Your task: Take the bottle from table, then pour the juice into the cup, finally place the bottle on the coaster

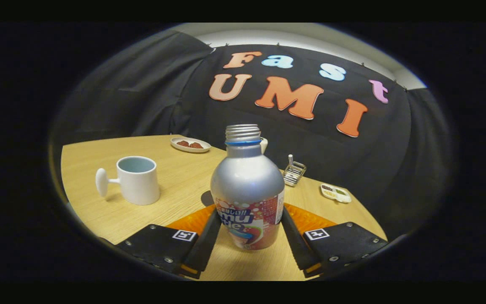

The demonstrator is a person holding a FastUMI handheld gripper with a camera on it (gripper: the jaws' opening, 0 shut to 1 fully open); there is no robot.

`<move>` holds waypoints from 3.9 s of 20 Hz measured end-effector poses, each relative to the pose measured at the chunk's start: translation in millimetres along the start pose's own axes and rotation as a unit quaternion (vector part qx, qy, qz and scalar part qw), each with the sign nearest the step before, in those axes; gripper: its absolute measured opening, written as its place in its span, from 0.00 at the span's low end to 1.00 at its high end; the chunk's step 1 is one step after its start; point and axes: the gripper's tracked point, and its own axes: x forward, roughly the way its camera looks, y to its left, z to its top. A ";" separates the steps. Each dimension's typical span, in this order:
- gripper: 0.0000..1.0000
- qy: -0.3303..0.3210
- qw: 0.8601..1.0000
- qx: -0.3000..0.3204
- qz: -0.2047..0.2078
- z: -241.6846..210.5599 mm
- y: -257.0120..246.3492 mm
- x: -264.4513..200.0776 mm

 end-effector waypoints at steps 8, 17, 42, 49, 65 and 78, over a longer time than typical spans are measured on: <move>0.77 -0.003 0.992 -0.123 -0.012 26.8 11.0 1.4; 0.77 -0.001 0.974 -0.221 -0.043 51.6 15.1 13.8; 0.77 -0.028 0.872 -0.478 -0.100 88.7 34.4 22.4; 0.77 -0.025 0.847 -0.522 -0.098 83.0 39.3 22.0; 0.77 -0.027 0.807 -0.583 -0.091 82.8 45.4 25.3; 0.77 -0.031 0.786 -0.610 -0.094 90.7 44.0 27.6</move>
